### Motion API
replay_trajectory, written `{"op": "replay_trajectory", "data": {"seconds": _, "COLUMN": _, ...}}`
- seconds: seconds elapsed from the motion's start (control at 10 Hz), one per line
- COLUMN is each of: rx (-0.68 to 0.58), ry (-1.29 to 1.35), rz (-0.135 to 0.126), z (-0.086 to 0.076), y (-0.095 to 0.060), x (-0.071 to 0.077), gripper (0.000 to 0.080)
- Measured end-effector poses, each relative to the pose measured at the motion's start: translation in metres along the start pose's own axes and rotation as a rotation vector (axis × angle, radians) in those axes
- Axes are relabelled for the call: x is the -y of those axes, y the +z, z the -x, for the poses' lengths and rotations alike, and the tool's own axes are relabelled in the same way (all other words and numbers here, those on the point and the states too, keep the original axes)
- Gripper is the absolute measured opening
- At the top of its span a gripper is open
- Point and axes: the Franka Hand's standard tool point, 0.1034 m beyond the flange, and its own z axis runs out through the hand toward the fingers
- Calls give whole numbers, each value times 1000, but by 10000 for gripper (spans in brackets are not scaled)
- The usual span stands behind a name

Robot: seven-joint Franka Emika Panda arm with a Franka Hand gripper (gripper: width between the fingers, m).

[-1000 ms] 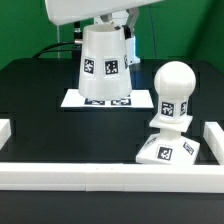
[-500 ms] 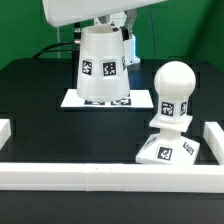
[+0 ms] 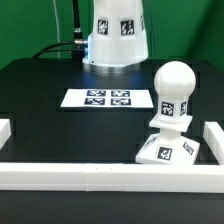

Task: Assemble lamp

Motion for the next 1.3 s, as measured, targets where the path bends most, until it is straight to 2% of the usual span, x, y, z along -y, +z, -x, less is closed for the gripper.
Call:
{"op": "replay_trajectory", "data": {"seconds": 0.2, "rx": -10, "ry": 36, "rz": 3, "z": -19, "y": -14, "x": 23, "gripper": 44}}
{"op": "replay_trajectory", "data": {"seconds": 0.4, "rx": -26, "ry": 57, "rz": 9, "z": -52, "y": -14, "x": 44, "gripper": 44}}
{"op": "replay_trajectory", "data": {"seconds": 0.5, "rx": -26, "ry": 57, "rz": 10, "z": -60, "y": -10, "x": 50, "gripper": 44}}
{"op": "replay_trajectory", "data": {"seconds": 0.7, "rx": 0, "ry": 84, "rz": 8, "z": -71, "y": 11, "x": 62, "gripper": 44}}
{"op": "replay_trajectory", "data": {"seconds": 1.1, "rx": -5, "ry": 76, "rz": 9, "z": -71, "y": 14, "x": 60, "gripper": 44}}
{"op": "replay_trajectory", "data": {"seconds": 1.3, "rx": -37, "ry": 70, "rz": 20, "z": -60, "y": 30, "x": 60, "gripper": 44}}
